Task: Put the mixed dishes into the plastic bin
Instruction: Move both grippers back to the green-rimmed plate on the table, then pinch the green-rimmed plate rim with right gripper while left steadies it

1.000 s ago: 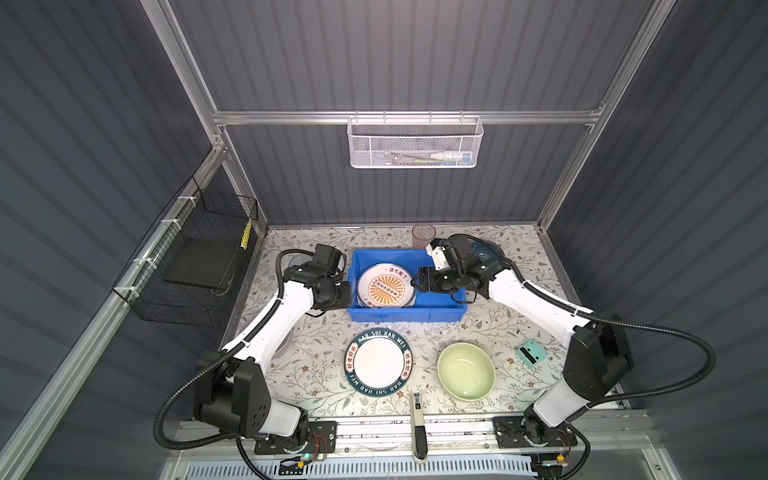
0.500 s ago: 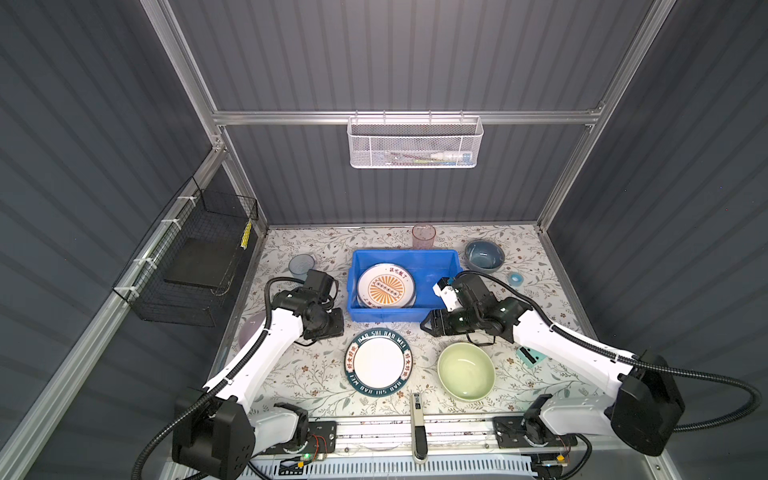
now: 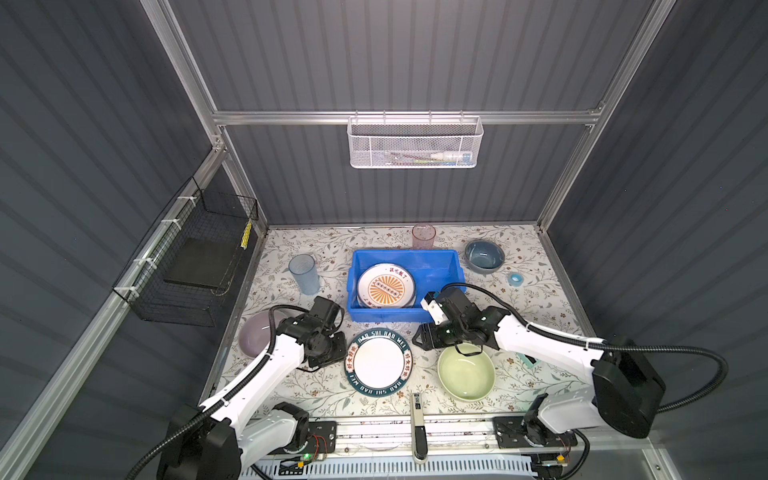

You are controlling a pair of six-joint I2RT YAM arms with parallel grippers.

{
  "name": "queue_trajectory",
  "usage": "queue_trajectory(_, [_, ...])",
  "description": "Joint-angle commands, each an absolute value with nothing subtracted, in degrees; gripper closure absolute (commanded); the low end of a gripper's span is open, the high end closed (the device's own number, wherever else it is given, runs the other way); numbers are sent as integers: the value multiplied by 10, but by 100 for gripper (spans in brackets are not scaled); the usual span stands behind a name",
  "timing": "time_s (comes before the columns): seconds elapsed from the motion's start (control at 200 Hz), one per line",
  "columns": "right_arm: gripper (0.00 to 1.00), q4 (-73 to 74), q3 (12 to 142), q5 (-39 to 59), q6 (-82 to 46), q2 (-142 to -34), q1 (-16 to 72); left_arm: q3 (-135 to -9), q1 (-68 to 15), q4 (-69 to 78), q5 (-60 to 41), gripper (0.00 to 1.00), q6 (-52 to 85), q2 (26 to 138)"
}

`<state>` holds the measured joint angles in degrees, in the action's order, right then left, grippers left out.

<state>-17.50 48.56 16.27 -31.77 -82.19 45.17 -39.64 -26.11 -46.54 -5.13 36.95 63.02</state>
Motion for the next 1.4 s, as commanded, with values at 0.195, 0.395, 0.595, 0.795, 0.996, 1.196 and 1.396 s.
queue_trajectory(0.195, [40, -140, 501, 154, -319, -887, 466, -372, -279, -451, -33, 73, 402, 639])
queue_trajectory(0.395, [40, -131, 509, 154, -322, -916, 475, -340, -279, -417, -53, 77, 409, 652])
queue_trajectory(0.595, [41, -127, 515, 143, -328, -932, 485, -328, -279, -403, -54, 79, 410, 653])
queue_trajectory(0.795, [42, -134, 516, 108, -332, -940, 500, -314, -279, -386, -59, 83, 412, 662])
queue_trajectory(0.996, [40, -146, 512, 68, -338, -928, 522, -296, -279, -379, -54, 87, 421, 655])
queue_trajectory(1.196, [40, -153, 518, 68, -349, -927, 533, -285, -279, -363, -56, 89, 427, 664])
queue_trajectory(1.396, [41, -147, 522, 69, -361, -939, 541, -278, -279, -348, -56, 90, 423, 687])
